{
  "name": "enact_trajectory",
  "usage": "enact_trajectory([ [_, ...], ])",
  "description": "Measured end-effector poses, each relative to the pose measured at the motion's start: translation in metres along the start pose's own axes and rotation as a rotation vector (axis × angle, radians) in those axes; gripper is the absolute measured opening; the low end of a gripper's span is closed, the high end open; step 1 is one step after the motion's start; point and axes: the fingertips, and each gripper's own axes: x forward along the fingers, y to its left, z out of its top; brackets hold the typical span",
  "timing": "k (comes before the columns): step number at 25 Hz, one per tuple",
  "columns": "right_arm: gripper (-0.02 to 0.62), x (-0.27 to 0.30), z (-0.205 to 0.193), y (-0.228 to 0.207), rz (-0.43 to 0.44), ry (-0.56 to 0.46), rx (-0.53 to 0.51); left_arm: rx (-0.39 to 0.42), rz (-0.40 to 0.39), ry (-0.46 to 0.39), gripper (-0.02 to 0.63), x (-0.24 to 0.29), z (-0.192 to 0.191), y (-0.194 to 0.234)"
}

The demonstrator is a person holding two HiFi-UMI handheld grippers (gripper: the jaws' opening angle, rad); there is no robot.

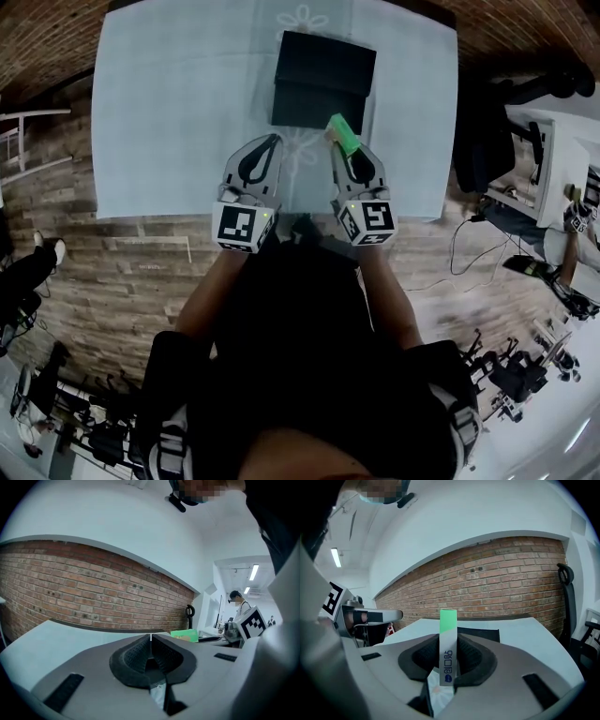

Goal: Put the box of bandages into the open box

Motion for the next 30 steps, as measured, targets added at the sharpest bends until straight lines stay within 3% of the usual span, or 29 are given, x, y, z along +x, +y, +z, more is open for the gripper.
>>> enact_trajectory([
  [6, 0.103, 0.024, -0.017, -0.013, -0.004, 0.039, -0.014, -0.001, -0.006, 0.014, 0.038, 0.015, -0.013, 0.008],
  [15, 0.103, 0.057, -0.043, -0.029, 0.0, 0.122, -0.133, -0.045, 0.001, 0.04, 0.038, 0.023, -0.029, 0.016],
  [23, 0.103, 0.079, -0.074, -0.036, 0.01, 0.293, -0.393, -0.09, 0.01, 0.044, 0.038, 0.019, -0.034, 0.015],
  [30, 0.103, 0.099, -0.1, -0.032, 0.08, 0.407, -0.654, -0.058, 0.007, 0.058, 0.038, 0.019, -0.037, 0.014],
])
